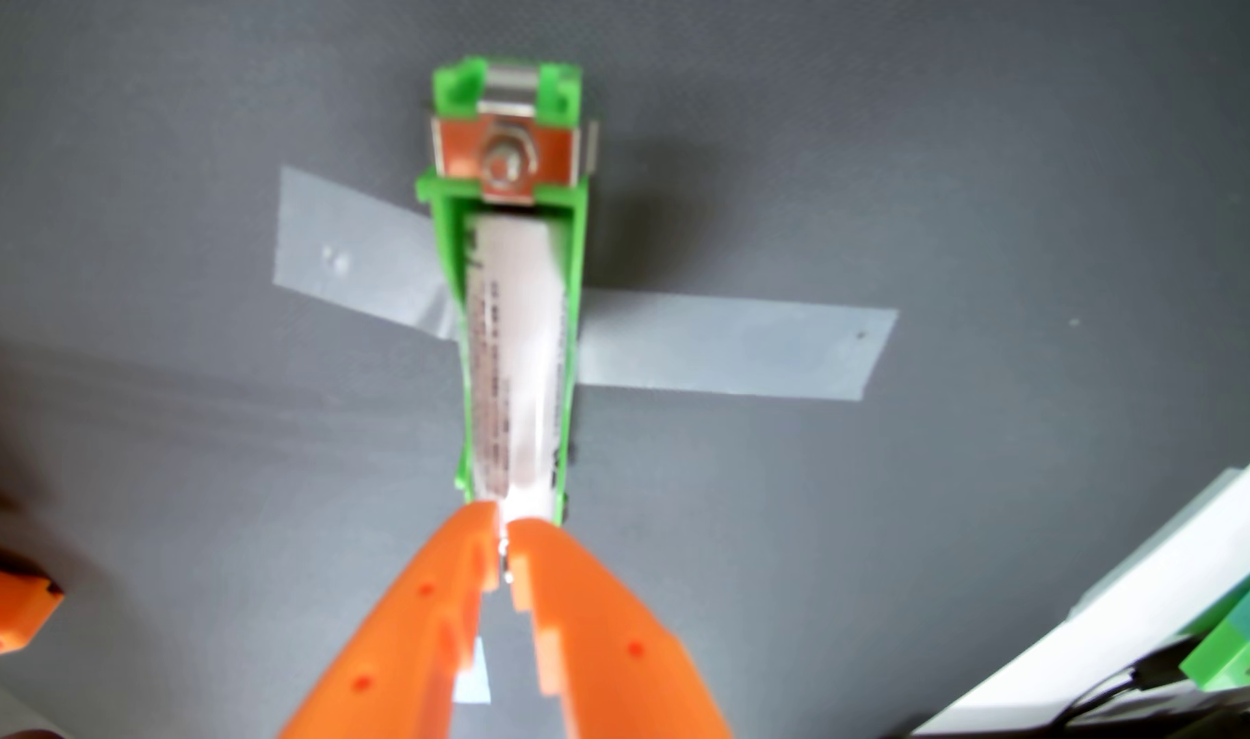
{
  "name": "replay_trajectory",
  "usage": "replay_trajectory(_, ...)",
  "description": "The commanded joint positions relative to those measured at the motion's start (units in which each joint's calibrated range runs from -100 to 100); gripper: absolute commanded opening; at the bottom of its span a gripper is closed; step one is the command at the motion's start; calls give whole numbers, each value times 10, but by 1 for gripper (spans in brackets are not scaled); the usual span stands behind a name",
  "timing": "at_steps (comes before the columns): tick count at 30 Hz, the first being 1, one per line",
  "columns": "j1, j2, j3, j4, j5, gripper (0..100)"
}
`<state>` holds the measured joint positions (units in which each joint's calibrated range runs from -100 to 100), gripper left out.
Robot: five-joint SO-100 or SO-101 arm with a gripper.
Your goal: Insert Battery
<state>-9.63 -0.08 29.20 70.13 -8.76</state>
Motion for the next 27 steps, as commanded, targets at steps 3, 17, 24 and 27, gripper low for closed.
replay_trajectory(3,1,-10,-24,2,-2,2)
replay_trajectory(17,9,-7,-15,-3,-3,2)
replay_trajectory(24,11,-5,-13,-3,-3,2)
replay_trajectory(27,11,-6,0,-6,-3,2)
